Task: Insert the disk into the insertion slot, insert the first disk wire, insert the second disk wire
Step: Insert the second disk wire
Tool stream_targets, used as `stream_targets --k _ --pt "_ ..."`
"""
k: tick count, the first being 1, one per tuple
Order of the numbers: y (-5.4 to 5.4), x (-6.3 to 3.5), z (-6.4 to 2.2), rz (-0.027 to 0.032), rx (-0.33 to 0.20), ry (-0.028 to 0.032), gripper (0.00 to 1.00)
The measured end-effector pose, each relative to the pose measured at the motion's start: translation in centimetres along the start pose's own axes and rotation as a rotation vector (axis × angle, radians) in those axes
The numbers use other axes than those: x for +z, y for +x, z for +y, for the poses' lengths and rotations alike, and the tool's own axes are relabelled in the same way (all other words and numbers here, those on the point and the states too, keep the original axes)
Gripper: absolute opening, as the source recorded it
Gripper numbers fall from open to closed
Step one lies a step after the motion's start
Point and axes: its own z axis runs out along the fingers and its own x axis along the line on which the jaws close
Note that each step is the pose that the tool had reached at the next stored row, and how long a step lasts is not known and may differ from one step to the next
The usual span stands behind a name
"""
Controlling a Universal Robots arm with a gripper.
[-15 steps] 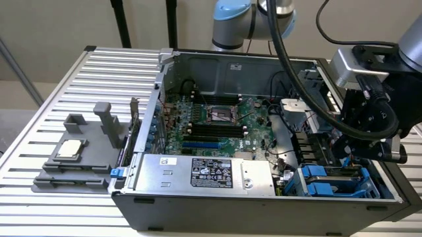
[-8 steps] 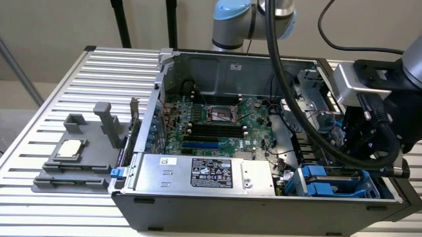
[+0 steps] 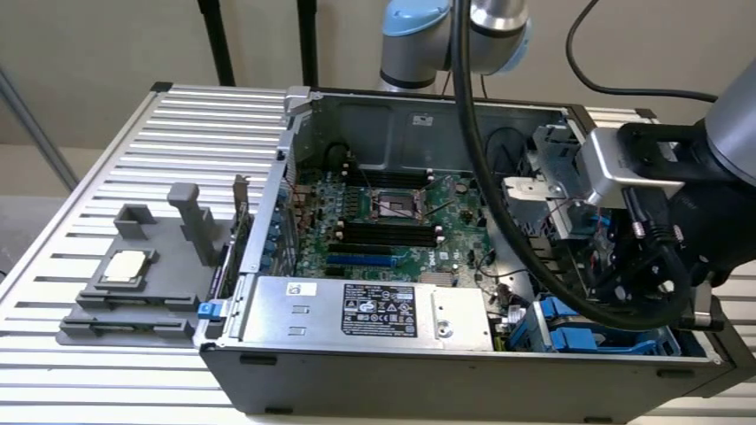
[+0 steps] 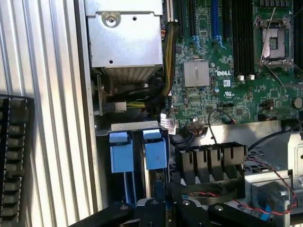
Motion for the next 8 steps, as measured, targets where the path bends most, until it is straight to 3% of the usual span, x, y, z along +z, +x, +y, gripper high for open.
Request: stream_targets --k 2,3,8 --pt "0.08 0.12 0.05 -0.0072 -0.002 0.0138 0.16" --pt "0.15 0.22 0.08 -0.0092 -0.003 0.0175 0.16" --pt "0.31 0.68 0.29 -0.0151 -0.003 0.0246 0.16"
